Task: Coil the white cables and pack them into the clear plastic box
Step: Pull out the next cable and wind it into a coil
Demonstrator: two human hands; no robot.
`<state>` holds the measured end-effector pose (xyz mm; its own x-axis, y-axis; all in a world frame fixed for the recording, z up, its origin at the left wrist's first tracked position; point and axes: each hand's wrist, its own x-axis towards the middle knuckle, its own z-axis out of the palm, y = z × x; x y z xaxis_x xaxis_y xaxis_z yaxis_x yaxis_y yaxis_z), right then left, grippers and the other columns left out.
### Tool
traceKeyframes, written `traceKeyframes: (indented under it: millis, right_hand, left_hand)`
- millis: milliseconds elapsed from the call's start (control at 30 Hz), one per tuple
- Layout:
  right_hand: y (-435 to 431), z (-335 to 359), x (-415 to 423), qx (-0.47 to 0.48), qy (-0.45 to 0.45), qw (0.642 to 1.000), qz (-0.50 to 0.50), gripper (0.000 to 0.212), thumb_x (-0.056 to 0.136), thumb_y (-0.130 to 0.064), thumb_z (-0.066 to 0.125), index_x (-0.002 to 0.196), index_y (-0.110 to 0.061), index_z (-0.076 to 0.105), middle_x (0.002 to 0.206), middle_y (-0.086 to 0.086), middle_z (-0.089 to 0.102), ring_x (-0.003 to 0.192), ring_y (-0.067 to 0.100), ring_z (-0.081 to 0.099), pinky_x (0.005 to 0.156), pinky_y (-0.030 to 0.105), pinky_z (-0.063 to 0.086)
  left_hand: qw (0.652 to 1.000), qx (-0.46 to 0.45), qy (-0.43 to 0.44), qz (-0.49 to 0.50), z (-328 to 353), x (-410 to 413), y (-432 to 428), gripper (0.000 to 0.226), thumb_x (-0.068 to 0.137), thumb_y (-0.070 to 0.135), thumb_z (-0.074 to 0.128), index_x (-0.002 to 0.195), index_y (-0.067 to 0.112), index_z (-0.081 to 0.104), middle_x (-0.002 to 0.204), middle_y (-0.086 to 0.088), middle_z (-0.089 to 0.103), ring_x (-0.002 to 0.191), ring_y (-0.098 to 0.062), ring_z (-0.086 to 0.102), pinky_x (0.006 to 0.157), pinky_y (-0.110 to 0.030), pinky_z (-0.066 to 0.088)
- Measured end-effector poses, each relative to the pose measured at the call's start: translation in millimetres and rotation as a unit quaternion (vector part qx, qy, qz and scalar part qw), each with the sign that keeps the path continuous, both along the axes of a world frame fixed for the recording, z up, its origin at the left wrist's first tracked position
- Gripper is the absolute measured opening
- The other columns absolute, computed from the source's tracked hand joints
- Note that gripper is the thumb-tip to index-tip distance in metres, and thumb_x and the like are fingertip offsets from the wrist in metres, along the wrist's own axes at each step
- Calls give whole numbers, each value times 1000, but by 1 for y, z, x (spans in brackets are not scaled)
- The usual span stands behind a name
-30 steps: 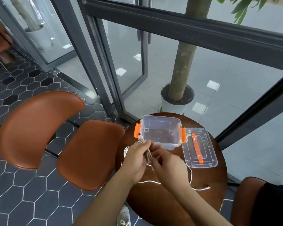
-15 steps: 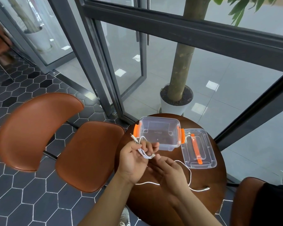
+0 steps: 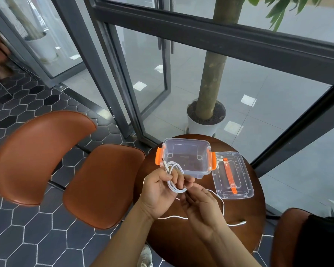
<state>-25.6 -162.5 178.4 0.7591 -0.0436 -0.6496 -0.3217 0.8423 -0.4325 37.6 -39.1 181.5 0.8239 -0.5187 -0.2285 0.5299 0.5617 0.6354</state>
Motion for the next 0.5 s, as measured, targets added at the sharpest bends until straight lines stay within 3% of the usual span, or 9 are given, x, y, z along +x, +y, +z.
traceKeyframes:
  millis: [267, 333, 500]
  right_hand:
    - [-3, 16, 10, -174, 2, 984, 23, 11, 90, 6, 65, 97, 1, 58, 89, 28, 69, 86, 41, 72, 85, 51, 61]
    - [-3, 17, 12, -199, 21, 980, -16, 12, 90, 10, 63, 94, 0, 57, 87, 29, 67, 86, 44, 71, 81, 51, 62]
    - [-2, 14, 15, -161, 54, 984, -59, 14, 93, 11, 57, 92, -2, 57, 79, 23, 68, 73, 36, 70, 67, 42, 63]
  left_hand:
    - [997, -32, 27, 60, -3, 3, 1, 21, 53, 18, 67, 50, 8, 48, 50, -10, 42, 59, -29, 51, 65, -36, 54]
    - [996, -31, 22, 80, -4, 2, -1, 23, 56, 20, 67, 50, 9, 47, 50, -10, 43, 60, -28, 53, 65, -37, 56]
    - [994, 19, 4, 103, -2, -2, -13, 29, 81, 15, 57, 54, 9, 46, 55, -7, 44, 64, -26, 54, 71, -37, 54]
